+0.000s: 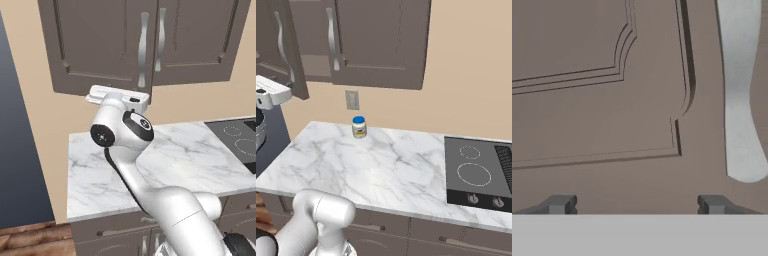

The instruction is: Close all open cabinet doors.

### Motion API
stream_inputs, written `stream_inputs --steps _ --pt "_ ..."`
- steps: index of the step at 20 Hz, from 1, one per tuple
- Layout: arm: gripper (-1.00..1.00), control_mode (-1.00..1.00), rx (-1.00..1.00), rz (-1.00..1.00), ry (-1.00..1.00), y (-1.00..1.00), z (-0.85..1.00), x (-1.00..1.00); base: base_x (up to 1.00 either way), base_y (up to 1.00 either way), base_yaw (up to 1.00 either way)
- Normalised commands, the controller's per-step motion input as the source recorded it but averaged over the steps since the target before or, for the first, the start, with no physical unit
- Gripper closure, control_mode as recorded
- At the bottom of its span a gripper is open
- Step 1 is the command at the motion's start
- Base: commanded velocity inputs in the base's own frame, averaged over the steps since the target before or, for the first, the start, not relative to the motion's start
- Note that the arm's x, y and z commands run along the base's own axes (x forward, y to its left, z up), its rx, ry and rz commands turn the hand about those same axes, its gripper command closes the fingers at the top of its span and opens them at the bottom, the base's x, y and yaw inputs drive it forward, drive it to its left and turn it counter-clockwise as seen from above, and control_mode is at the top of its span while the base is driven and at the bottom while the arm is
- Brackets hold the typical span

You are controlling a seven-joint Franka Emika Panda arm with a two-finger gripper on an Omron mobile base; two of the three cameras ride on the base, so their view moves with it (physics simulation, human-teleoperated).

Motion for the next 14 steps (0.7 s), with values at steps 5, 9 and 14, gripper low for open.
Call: stream_inputs --steps 5,9,14 --pt "-1.00 -1.00 0.00 0.07 0.00 -0.26 -0.01 0.39 0.00 0.00 0.00" --pt "-1.00 -1.00 0.01 0.07 0.00 -0.18 0.00 0.38 0.00 0.00 0.00" --pt "-1.00 -1.00 0.00 0.07 0.00 -0.14 0.00 0.40 0.00 0.00 0.00"
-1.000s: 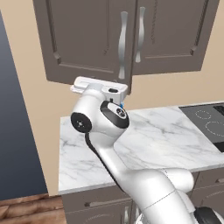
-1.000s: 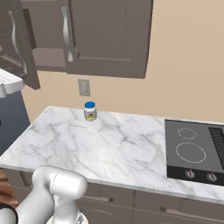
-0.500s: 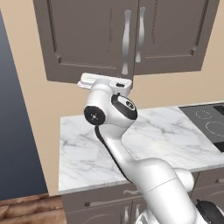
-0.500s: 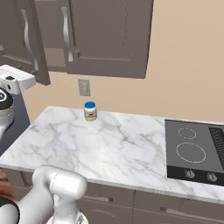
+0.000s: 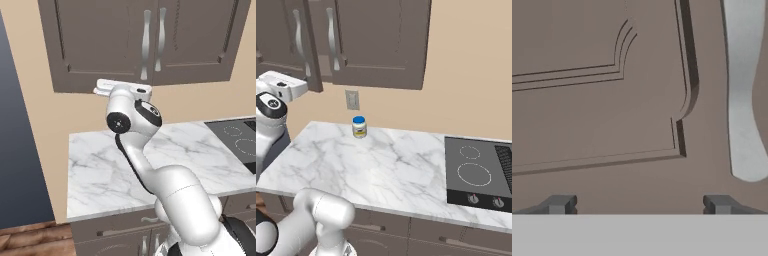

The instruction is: Close all open cabinet doors.

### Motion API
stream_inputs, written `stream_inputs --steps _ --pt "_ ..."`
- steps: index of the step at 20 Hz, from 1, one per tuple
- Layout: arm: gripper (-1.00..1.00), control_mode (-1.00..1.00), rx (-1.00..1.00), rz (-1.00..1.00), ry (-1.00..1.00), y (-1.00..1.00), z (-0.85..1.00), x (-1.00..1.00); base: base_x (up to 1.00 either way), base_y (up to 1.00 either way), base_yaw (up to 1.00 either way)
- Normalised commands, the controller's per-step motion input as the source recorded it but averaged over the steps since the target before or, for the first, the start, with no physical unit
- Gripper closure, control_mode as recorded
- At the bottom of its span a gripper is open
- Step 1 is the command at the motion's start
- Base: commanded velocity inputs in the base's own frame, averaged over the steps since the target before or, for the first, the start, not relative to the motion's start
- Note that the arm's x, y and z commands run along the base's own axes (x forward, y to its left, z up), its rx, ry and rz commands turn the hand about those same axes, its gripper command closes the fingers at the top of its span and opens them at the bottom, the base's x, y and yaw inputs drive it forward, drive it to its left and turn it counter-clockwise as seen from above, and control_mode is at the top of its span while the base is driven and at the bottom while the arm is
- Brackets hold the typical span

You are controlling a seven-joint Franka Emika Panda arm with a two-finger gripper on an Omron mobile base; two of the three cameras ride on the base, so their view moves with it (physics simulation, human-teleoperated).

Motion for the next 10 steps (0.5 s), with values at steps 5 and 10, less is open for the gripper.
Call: stream_inputs --steps 5,10 --pt "-1.00 -1.00 0.00 0.06 0.00 -0.11 0.00 0.32 0.00 0.00 0.00" --pt "-1.00 -1.00 0.00 0.04 0.00 -0.01 0.00 0.25 0.00 0.00 0.00"
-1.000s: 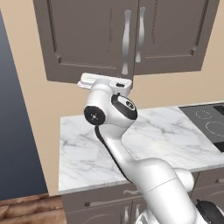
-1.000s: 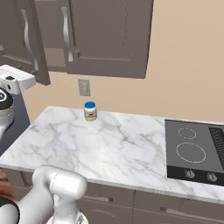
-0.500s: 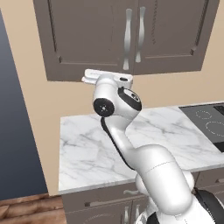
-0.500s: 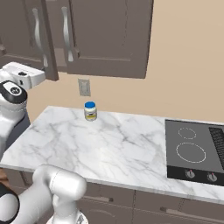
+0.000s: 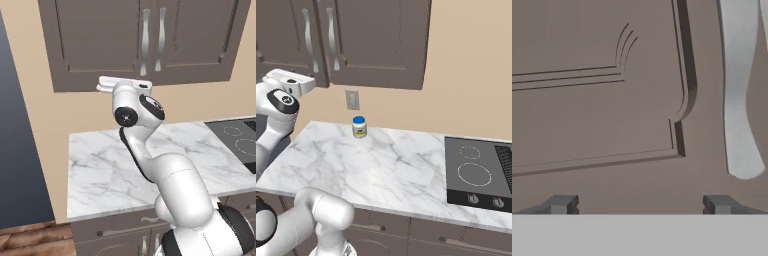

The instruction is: Close all open cabinet doors.

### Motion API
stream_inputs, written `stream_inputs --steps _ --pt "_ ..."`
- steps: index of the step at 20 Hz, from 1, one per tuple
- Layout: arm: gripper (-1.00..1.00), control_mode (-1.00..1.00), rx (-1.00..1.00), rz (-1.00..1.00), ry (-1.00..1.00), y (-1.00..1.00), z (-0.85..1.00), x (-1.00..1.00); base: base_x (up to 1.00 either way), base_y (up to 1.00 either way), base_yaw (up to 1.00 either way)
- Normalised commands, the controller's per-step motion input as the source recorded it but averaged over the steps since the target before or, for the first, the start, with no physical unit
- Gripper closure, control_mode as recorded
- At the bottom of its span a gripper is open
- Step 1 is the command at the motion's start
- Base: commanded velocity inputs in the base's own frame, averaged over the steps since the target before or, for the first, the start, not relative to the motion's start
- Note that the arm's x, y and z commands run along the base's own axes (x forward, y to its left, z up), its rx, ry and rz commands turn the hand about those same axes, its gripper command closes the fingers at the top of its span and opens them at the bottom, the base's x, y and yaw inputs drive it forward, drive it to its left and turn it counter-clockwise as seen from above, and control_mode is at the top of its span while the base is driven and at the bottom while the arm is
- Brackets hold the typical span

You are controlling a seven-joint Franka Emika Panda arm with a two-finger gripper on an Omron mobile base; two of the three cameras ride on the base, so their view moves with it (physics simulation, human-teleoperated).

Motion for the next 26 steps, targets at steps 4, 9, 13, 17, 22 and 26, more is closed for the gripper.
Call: stream_inputs --steps 4,9,13,17,22,26 --pt "-1.00 -1.00 0.00 0.04 0.00 0.00 0.00 0.23 0.00 0.00 0.00" --pt "-1.00 -1.00 0.00 0.02 0.00 0.00 0.00 0.18 0.00 0.00 0.00" --pt "-1.00 -1.00 0.00 0.02 0.00 0.00 0.00 0.16 0.00 0.00 0.00" --pt "-1.00 -1.00 0.00 0.02 0.00 0.00 0.00 0.16 0.00 0.00 0.00" --pt "-1.00 -1.00 0.00 0.03 0.00 0.00 0.00 0.21 0.00 0.00 0.00" --pt "-1.00 -1.00 0.00 0.03 0.00 -0.02 0.00 0.24 0.00 0.00 0.00"
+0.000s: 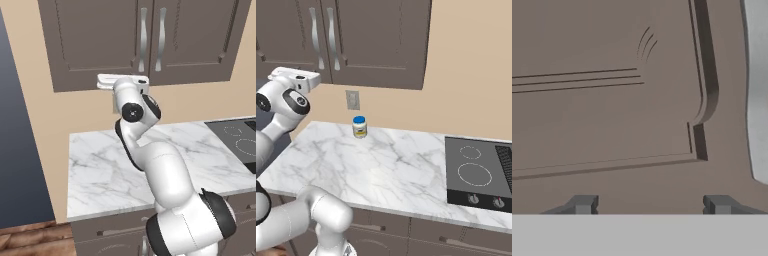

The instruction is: Close all open cabinet doors.

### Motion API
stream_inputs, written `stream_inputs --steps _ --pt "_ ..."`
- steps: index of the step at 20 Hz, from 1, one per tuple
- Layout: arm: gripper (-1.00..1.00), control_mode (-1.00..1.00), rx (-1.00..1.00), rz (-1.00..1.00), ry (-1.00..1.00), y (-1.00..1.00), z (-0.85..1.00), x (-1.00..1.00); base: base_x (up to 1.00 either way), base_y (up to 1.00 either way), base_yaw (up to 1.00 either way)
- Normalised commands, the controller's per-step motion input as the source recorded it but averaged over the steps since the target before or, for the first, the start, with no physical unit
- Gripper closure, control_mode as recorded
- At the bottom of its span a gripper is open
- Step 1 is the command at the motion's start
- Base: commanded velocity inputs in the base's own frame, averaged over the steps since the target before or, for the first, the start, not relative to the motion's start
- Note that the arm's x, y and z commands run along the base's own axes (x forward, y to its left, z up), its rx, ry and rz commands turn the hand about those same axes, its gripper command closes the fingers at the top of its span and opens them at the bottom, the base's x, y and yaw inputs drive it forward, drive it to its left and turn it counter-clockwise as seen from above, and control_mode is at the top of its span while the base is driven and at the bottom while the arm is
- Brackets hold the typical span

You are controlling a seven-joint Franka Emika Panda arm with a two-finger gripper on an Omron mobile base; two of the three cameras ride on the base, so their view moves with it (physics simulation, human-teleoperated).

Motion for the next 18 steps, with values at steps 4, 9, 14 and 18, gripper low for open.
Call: stream_inputs --steps 4,9,14,18 --pt "-1.00 -1.00 0.00 0.03 0.00 0.00 0.00 0.14 0.00 0.00 0.00" --pt "-1.00 -1.00 0.00 0.01 0.04 0.00 0.00 0.01 0.00 0.00 0.00" --pt "-1.00 -1.00 0.00 0.00 0.05 0.00 0.01 -0.30 0.00 0.00 0.00" --pt "-1.00 -1.00 0.00 0.00 0.10 0.00 0.03 -0.53 0.00 0.00 0.00"
